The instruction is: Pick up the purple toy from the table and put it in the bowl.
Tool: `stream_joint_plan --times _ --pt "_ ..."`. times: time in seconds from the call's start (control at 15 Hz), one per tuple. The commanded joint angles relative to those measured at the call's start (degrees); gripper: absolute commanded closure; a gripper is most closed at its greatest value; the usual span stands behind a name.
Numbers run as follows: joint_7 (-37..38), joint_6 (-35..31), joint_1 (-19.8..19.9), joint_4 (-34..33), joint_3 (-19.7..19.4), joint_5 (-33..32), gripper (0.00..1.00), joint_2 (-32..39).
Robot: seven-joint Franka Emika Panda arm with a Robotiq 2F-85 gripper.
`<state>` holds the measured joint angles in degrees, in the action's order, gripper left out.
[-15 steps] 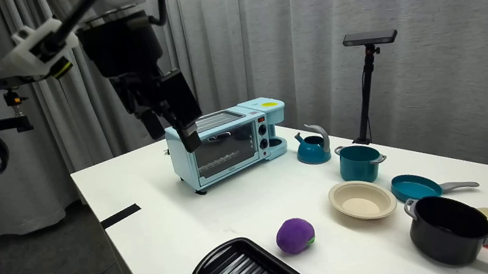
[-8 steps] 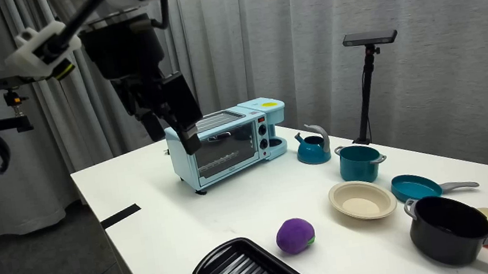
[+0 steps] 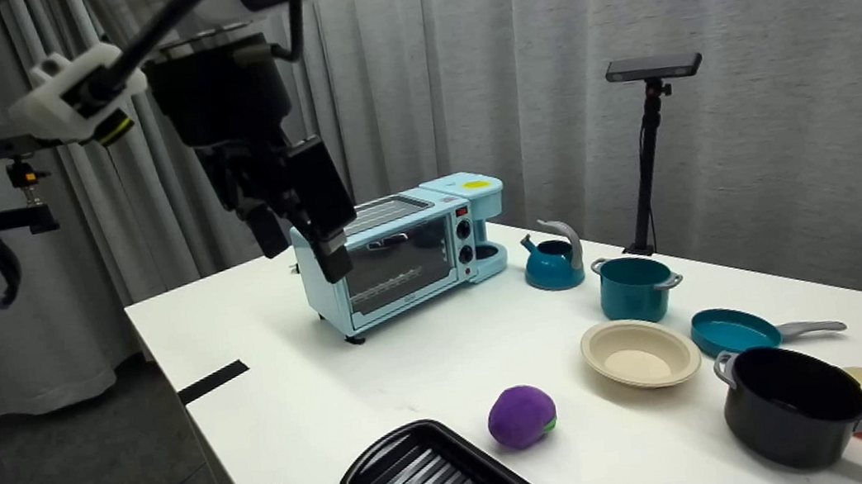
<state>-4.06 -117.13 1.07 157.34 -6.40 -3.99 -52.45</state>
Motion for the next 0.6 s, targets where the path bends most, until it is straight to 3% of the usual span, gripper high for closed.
stream_joint_plan --times 0.0,0.2,0.53 --pt "-3.4 5.5 -0.6 -6.6 -2.0 1.9 0.00 8.8" --pt "-4.7 7.8 -0.3 -12.6 -3.1 2.9 0.00 16.9" --pt "-5.2 5.6 0.2 -24.3 -3.1 3.8 0.00 31.0"
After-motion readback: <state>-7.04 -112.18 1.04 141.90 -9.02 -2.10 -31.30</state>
